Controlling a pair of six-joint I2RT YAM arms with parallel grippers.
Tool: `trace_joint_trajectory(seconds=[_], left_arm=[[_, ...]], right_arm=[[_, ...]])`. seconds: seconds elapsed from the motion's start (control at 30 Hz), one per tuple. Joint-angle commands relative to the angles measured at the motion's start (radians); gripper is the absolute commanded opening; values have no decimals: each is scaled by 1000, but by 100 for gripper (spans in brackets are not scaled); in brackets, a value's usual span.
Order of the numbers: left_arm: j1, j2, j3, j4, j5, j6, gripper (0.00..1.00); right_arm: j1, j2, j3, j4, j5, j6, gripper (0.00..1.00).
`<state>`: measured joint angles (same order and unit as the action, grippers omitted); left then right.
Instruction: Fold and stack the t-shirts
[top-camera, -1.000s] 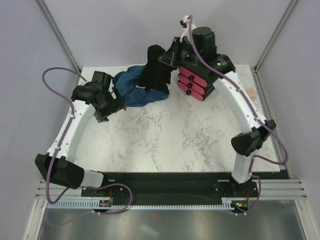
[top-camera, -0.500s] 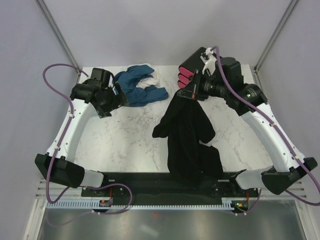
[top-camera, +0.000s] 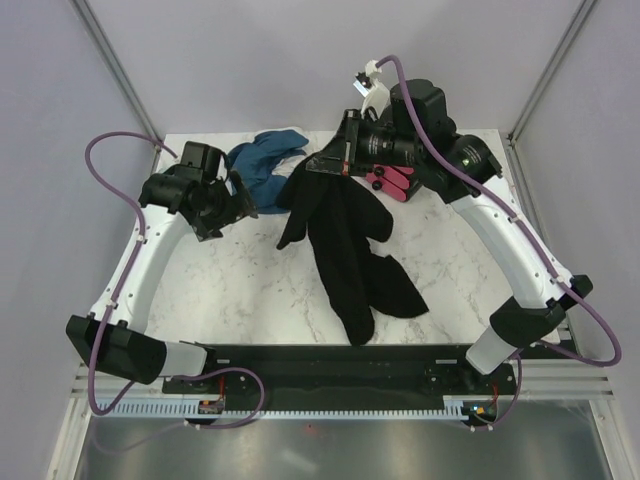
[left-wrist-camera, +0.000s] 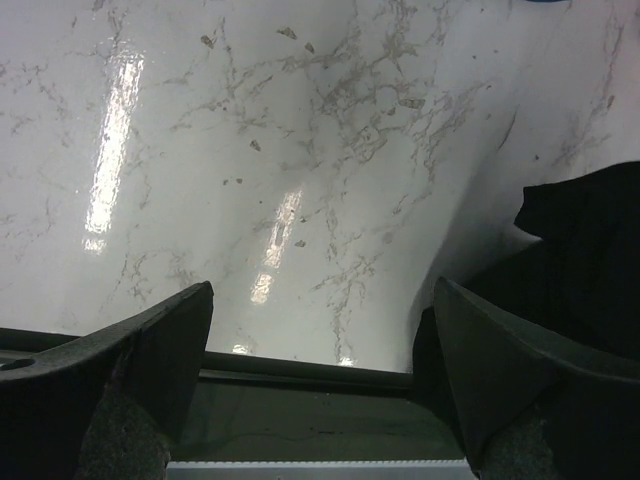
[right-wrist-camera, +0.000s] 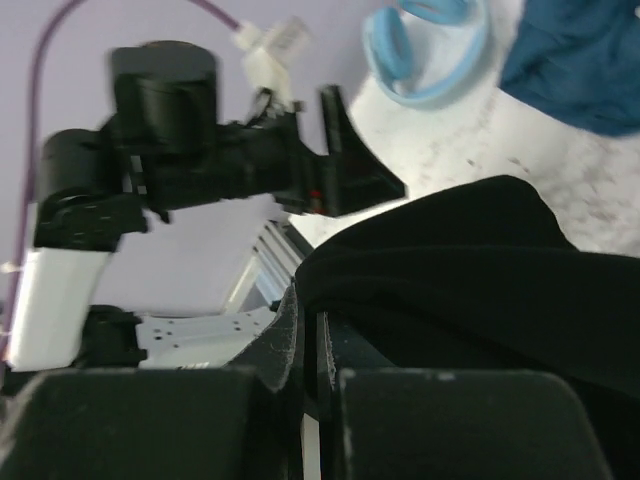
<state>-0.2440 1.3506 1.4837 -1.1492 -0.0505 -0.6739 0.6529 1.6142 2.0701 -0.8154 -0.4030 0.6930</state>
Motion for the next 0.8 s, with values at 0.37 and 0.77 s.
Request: trace_joint_trajectory(seconds=[0.37,0.77], left_arm=[[-5,278,194,77,-58,33,100],[-3,544,516,62,-68,65,100]], right_arm=[[-2,-36,-368,38,95,-219,0],[-7,-71,-616,-30,259,-254,80]])
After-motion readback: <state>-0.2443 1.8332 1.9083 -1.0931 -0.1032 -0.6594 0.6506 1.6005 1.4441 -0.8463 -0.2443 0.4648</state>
